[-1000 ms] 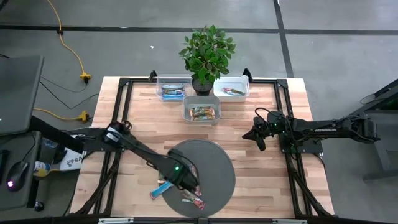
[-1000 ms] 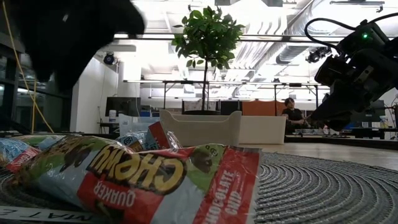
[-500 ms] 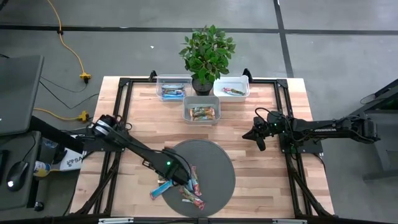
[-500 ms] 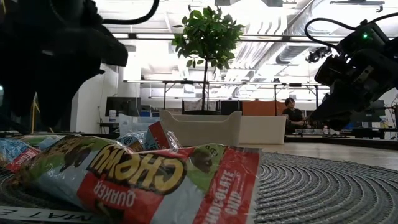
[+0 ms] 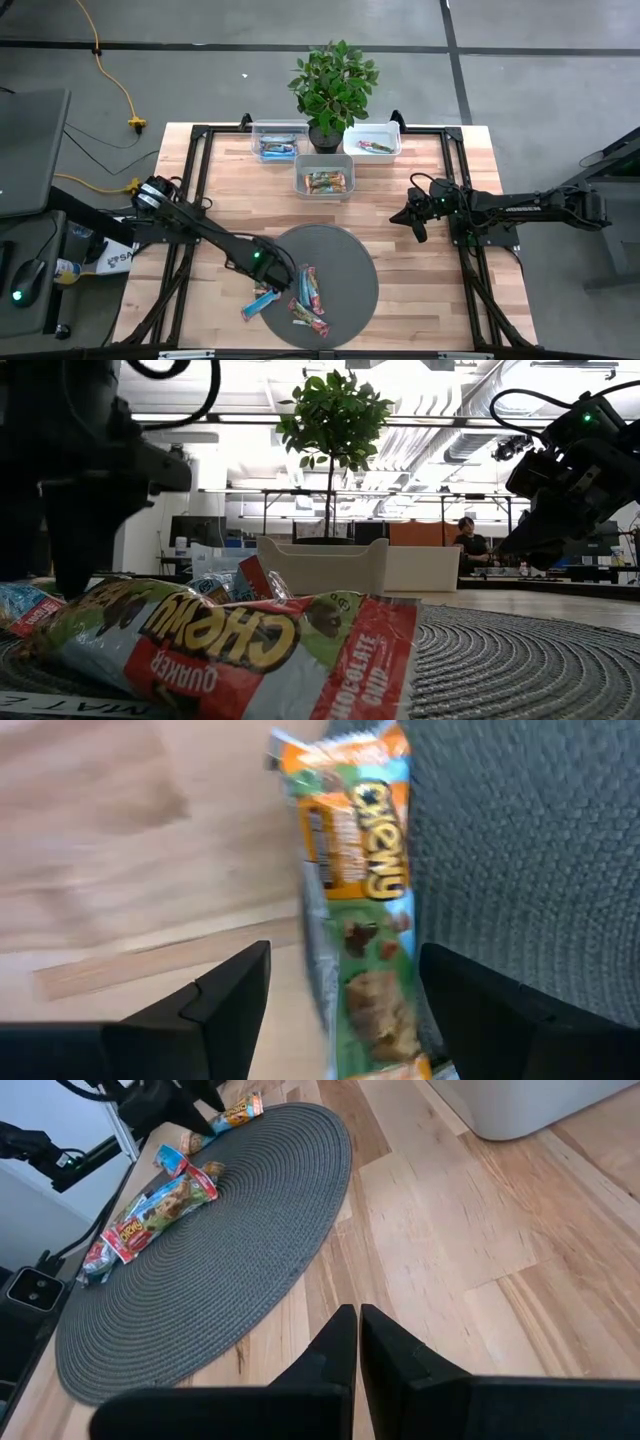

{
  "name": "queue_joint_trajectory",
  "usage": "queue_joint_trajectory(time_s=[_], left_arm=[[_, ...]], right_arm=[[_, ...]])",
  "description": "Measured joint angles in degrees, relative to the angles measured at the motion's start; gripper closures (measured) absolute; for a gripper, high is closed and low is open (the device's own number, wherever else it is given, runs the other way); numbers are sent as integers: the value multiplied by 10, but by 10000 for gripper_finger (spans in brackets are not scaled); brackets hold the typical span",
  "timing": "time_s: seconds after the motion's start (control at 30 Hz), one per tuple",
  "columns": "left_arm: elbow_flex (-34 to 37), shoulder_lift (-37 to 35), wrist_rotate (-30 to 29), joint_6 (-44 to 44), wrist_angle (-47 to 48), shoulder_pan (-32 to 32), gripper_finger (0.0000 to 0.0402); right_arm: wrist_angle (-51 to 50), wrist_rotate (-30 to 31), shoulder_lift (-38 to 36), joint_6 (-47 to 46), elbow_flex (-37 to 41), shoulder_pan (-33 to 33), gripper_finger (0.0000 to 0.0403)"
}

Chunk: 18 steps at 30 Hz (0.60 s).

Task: Pick and place Granola Bars by type
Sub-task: Put the orange granola bar into the gray bin

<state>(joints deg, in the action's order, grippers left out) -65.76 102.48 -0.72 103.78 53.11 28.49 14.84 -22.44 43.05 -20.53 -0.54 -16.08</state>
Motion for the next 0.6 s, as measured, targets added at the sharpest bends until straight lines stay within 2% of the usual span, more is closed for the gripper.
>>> queue_joint_trajectory(time_s=[0.2, 0.6], left_arm=[[49, -2, 20, 15, -96, 0, 149], [53, -1, 28, 15, -102, 0, 149]], right_arm=[[0, 0, 0, 0, 0, 0, 403], [0, 0, 0, 0, 0, 0, 403]])
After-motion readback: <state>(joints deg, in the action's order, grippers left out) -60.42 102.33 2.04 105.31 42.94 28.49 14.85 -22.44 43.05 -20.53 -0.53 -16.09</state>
